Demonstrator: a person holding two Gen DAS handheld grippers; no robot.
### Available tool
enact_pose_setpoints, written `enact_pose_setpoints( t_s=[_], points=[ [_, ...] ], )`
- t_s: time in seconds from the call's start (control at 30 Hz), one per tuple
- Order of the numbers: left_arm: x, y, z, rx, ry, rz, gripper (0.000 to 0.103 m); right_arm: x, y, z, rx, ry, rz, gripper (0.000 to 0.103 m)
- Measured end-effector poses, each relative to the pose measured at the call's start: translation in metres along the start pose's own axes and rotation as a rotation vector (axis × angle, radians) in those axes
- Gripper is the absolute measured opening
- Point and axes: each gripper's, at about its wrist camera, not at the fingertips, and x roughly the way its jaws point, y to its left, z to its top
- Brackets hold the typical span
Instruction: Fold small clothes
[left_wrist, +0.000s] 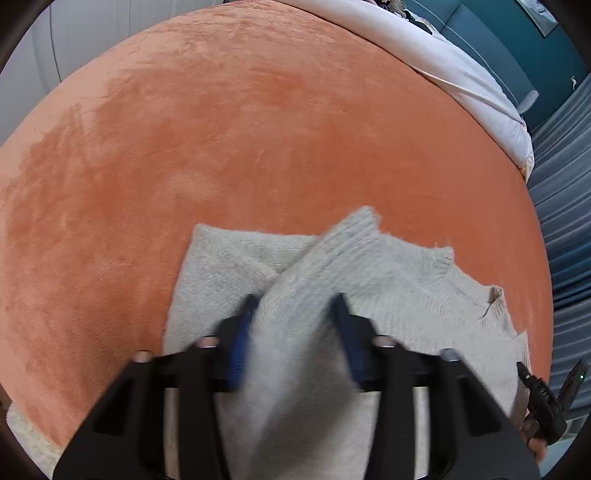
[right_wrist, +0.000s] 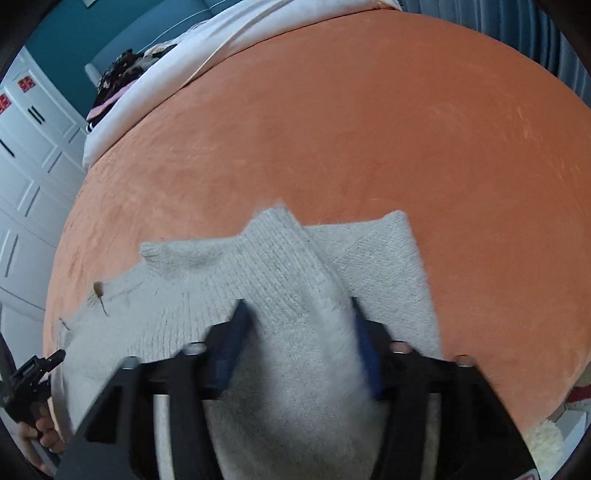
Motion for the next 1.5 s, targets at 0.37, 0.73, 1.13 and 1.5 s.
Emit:
enact_pose_setpoints(
  t_s=[0.37, 0.73, 1.13, 1.5],
  points=[
    [0.015, 0.027, 0.015, -0.012, -0.008, 0.067, 0.007, 0.007, -0.062, 0.011, 0.105, -0.046, -0.059, 0.006],
    [-0.026, -0.002, -0.004, 0.058, -0.116, 0.115, 0.027, -0.044, -0.014, -0.008, 0.147, -0.183, -0.078, 0.024],
    [-0.027, -0.033, -0.085, 0.175, -0.074, 0.108, 0.044, -0.003, 0.151, -0.118, -0.308, 0.127, 0.292, 0.009],
    [-0.056, 0.042, -0.088, 0.089, -0.086, 0.092, 0.003, -0.072, -0.039, -0.091, 0.014, 0.022, -0.02, 0.014]
  ],
)
